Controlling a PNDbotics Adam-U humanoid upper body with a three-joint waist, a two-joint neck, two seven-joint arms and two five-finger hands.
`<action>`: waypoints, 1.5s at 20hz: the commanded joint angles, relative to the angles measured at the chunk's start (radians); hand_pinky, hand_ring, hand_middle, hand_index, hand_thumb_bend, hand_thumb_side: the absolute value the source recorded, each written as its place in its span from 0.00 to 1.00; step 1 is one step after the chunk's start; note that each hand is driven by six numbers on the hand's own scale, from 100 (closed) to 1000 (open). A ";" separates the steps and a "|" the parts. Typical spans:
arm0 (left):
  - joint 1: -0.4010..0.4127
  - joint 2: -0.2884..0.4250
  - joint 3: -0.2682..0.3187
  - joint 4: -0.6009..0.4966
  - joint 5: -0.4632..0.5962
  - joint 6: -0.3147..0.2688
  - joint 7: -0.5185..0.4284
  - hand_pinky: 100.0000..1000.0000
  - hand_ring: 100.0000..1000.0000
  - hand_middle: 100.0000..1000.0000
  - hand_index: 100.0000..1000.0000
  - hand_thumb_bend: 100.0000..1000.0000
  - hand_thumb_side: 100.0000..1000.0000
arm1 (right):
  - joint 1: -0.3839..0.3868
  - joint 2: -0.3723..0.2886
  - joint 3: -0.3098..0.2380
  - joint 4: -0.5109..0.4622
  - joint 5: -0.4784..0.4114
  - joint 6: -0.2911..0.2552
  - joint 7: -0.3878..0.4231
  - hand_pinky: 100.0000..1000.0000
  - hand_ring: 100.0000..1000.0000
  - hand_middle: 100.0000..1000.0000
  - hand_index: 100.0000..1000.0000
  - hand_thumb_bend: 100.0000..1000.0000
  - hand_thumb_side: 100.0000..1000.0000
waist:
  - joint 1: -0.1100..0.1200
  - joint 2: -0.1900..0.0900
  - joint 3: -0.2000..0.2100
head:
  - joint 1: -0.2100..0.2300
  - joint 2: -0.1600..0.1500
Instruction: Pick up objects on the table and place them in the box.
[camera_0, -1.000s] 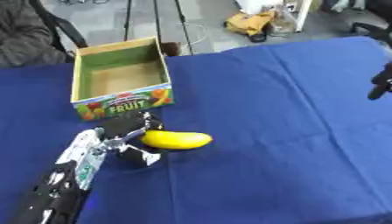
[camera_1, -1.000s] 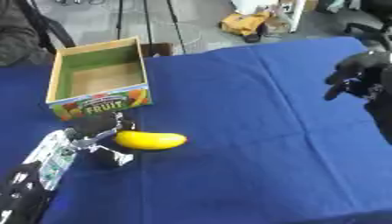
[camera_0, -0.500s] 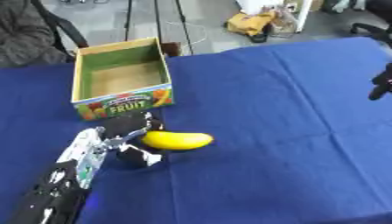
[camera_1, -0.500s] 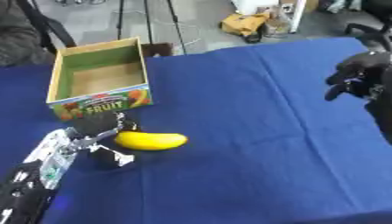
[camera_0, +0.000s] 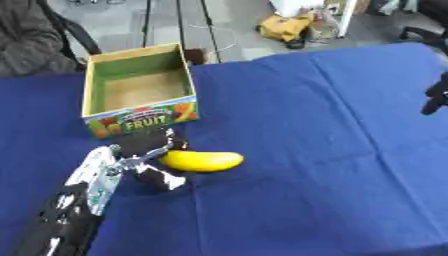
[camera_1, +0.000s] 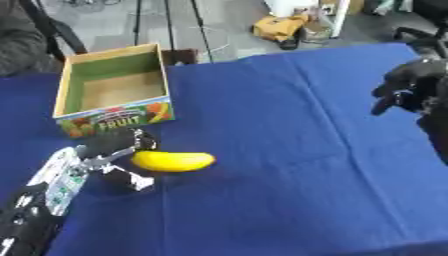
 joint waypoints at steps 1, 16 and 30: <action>-0.009 0.011 0.002 -0.007 0.005 -0.002 -0.007 0.41 0.40 0.39 0.65 0.19 0.47 | -0.006 -0.013 -0.004 -0.011 -0.008 -0.002 0.003 0.50 0.62 0.62 0.67 0.00 0.47 | -0.005 -0.013 -0.002 | 0.002 -0.006; -0.009 0.013 0.005 -0.012 0.023 0.012 0.007 0.40 0.40 0.38 0.63 0.10 0.52 | -0.006 -0.013 -0.004 -0.010 -0.010 -0.001 0.003 0.50 0.62 0.62 0.67 0.00 0.47 | -0.005 -0.016 -0.002 | 0.003 -0.007; -0.039 0.109 0.040 -0.088 0.141 0.041 0.011 0.40 0.40 0.38 0.63 0.12 0.46 | -0.002 -0.015 -0.003 -0.010 -0.013 -0.004 0.004 0.50 0.62 0.62 0.67 0.00 0.47 | -0.008 -0.021 -0.005 | 0.007 -0.009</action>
